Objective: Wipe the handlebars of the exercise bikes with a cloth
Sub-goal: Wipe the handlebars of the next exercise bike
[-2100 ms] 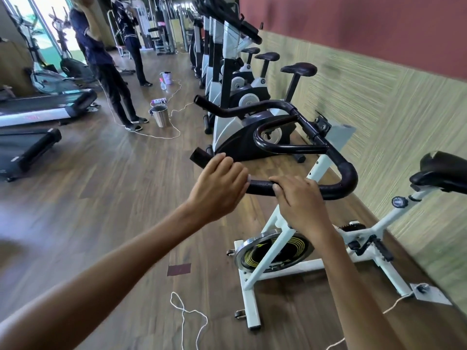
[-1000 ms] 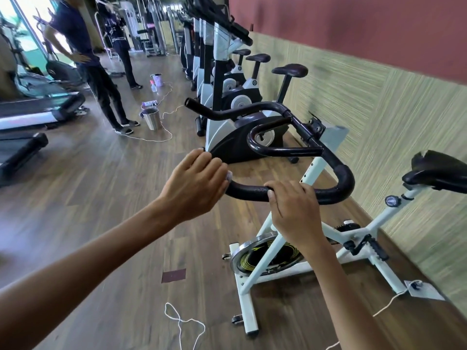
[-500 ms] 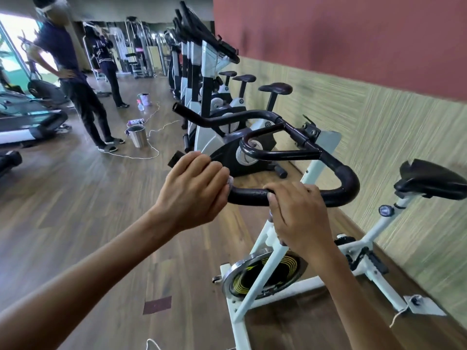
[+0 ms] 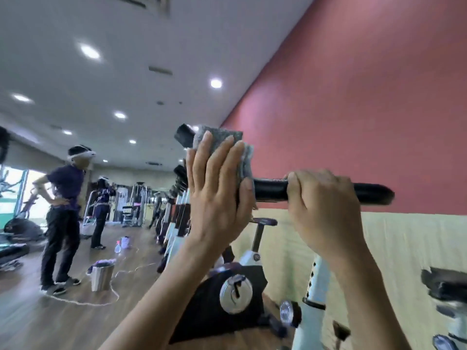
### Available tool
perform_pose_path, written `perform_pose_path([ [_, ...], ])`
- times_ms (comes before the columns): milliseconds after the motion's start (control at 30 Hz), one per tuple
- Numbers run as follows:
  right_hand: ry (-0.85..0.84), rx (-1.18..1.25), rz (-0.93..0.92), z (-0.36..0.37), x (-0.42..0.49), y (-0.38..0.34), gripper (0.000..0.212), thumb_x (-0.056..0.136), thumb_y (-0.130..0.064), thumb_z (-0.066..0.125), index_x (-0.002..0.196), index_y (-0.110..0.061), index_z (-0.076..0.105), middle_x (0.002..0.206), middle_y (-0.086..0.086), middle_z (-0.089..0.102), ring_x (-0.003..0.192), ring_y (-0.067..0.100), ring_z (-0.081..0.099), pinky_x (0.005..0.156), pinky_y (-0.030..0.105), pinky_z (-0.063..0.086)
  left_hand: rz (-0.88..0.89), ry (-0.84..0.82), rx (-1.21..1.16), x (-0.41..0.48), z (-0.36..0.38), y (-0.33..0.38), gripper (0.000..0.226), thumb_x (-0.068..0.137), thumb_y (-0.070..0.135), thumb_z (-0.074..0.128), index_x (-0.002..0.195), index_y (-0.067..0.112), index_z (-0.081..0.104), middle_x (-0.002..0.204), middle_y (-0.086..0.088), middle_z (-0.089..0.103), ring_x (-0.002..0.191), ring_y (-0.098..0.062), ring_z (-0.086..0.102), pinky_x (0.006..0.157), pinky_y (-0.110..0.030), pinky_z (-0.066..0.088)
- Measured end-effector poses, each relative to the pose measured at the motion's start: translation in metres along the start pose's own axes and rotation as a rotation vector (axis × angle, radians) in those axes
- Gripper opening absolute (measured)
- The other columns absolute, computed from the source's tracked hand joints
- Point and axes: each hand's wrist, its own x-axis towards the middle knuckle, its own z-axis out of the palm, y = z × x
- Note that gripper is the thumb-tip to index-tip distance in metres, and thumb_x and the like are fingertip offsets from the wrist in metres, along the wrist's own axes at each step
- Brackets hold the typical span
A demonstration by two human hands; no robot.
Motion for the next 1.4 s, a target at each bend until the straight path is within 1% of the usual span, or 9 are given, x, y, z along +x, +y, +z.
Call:
perform_pose_path([
  [167,0.087,0.006,-0.052,0.008,-0.001,0.003,0.031,0.095,-0.024,0.03,0.066,-0.021,0.042,0.06,-0.006,0.041,0.059,0.023,0.038,0.065,0.033,0.028,-0.324,0.12,-0.108,-0.011,0.013,0.044,0.054,0.1,0.023,0.033,0.15,0.002,0.027,0.161,-0.014,0.017,0.151,-0.028,0.002,0.123,-0.047,0.005],
  [433,-0.023,0.004,-0.122,0.002,-0.001,0.013,0.053,0.095,-0.037,0.019,0.088,-0.017,0.067,0.078,-0.002,0.067,0.073,0.025,0.056,0.071,0.032,0.025,-0.634,0.204,-0.361,0.026,0.013,0.018,0.063,0.1,0.027,0.025,0.155,0.014,-0.005,0.163,0.0,-0.013,0.15,-0.015,-0.013,0.122,-0.049,0.006],
  [633,0.018,0.018,-0.115,0.005,-0.003,0.013,0.049,0.095,-0.034,0.022,0.086,-0.015,0.067,0.076,0.0,0.067,0.071,0.027,0.057,0.07,0.033,0.027,-0.519,0.141,-0.436,-0.005,0.017,0.042,0.062,0.102,0.022,0.024,0.154,0.014,-0.009,0.16,0.006,-0.021,0.148,-0.009,-0.017,0.123,-0.033,-0.004],
  [767,0.046,0.011,-0.113,0.009,-0.001,0.013,0.047,0.095,-0.033,0.024,0.086,-0.014,0.066,0.076,0.002,0.066,0.072,0.027,0.056,0.07,0.034,0.027,-0.75,0.236,-0.643,0.026,0.01,0.014,0.072,0.093,0.031,0.028,0.154,0.019,-0.009,0.164,0.0,0.001,0.142,0.001,0.022,0.118,-0.025,0.024],
  [933,0.088,0.019,-0.071,0.011,-0.002,0.01,0.046,0.094,-0.03,0.026,0.082,-0.01,0.066,0.072,0.005,0.065,0.068,0.029,0.055,0.07,0.037,0.035,-0.63,0.157,-0.527,-0.001,0.014,0.044,0.067,0.097,0.026,0.024,0.151,0.019,-0.016,0.158,0.008,-0.024,0.143,0.006,-0.015,0.115,-0.01,-0.002],
  [1067,0.064,0.031,-0.078,0.012,-0.002,0.01,0.048,0.094,-0.032,0.024,0.085,-0.012,0.066,0.075,0.003,0.066,0.072,0.029,0.056,0.072,0.037,0.035,-0.677,0.161,-0.61,0.009,0.012,0.017,0.071,0.096,0.031,0.026,0.153,0.017,-0.012,0.161,0.012,0.0,0.145,0.001,0.013,0.119,-0.021,0.018],
  [1167,0.089,0.016,-0.09,0.012,-0.002,0.011,0.048,0.095,-0.032,0.024,0.084,-0.012,0.066,0.074,0.003,0.066,0.07,0.028,0.055,0.071,0.033,0.025,-0.685,0.131,-0.55,0.012,0.007,0.018,0.07,0.096,0.032,0.024,0.153,0.017,-0.012,0.163,0.003,-0.013,0.147,0.0,-0.007,0.12,-0.02,0.003],
  [1233,0.093,0.024,-0.082,0.012,-0.002,0.01,0.049,0.094,-0.032,0.023,0.084,-0.011,0.066,0.074,0.003,0.066,0.07,0.028,0.055,0.071,0.033,0.027,-0.599,0.102,-0.477,0.009,0.006,0.025,0.066,0.098,0.027,0.023,0.152,0.021,-0.014,0.161,0.001,-0.024,0.141,0.008,-0.019,0.112,-0.007,-0.004],
  [1400,0.07,0.039,-0.087,0.011,-0.002,0.01,0.05,0.095,-0.032,0.022,0.086,-0.011,0.066,0.075,0.002,0.066,0.071,0.027,0.055,0.073,0.036,0.033,-0.579,0.067,-0.438,0.012,0.003,0.02,0.062,0.098,0.032,0.027,0.155,0.031,0.001,0.159,0.004,-0.026,0.139,0.01,-0.007,0.107,-0.011,0.013],
])
